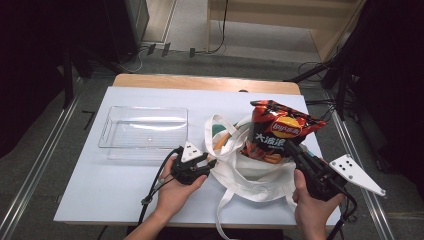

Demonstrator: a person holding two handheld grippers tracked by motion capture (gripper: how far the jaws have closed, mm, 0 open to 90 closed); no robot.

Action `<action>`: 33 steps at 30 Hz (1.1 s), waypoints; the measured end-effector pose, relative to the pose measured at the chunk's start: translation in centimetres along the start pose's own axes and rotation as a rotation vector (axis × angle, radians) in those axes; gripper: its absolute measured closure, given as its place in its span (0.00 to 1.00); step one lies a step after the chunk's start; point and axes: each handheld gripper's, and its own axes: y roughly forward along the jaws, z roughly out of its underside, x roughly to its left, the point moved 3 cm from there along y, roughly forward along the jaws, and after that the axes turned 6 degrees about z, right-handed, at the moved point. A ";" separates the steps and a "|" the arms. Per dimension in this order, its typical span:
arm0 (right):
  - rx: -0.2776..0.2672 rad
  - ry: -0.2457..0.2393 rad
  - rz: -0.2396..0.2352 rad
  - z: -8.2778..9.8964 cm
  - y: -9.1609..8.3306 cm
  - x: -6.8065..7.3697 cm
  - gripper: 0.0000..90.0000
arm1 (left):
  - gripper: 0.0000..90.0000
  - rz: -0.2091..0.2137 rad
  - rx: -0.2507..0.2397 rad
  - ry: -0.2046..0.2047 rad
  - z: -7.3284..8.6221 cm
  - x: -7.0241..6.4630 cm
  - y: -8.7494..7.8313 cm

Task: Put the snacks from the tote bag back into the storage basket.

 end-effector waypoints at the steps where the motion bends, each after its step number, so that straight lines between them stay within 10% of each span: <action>1: -0.004 0.004 0.002 -0.2 -0.2 0.0 1.00 | 0.66 0.001 -0.016 -0.002 -0.2 0.0 -0.5; 12: -0.012 0.004 -0.037 -0.2 -0.2 1.1 1.00 | 0.55 0.073 -0.187 0.053 -3.0 -1.6 -4.3; 33: 0.085 -0.004 -0.181 4.4 2.7 6.0 1.00 | 0.30 0.152 -0.403 0.019 -5.5 -2.0 -7.9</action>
